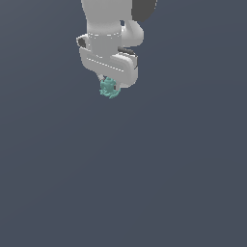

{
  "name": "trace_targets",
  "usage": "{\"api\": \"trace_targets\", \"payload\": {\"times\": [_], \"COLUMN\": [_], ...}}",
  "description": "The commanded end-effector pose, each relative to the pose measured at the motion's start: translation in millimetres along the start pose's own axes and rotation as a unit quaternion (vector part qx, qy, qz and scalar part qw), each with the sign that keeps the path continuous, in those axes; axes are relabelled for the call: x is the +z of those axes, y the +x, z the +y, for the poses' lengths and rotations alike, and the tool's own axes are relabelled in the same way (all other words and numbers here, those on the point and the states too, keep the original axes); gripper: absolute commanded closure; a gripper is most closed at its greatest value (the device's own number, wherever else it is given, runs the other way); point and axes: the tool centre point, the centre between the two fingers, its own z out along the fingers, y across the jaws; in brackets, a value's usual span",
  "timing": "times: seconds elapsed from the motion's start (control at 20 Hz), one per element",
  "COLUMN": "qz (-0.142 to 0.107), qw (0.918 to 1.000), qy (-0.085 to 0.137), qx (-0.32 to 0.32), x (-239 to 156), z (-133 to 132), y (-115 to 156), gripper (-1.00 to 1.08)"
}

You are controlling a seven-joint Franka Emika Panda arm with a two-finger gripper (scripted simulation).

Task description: Pick up the object and move it to a goal position.

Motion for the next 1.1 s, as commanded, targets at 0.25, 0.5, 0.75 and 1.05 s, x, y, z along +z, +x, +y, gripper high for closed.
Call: {"api": "trace_targets", "payload": {"times": [0.25,0.5,0.75,1.05], "qz": [0.000,0.000,0.000,0.000], "qw": [1.0000,1.0000,1.0000,1.0000], "qy": [0.000,0.000,0.000,0.000], "qx": [0.000,-0.001,-0.001,-0.001], "x": [-72.9,-106.1,-126.0,-133.9], "z": [14.9,20.9,24.0,25.2], "y": [2.6,4.9,6.8,7.8], "gripper": [1.08,1.08,1.08,1.08]}}
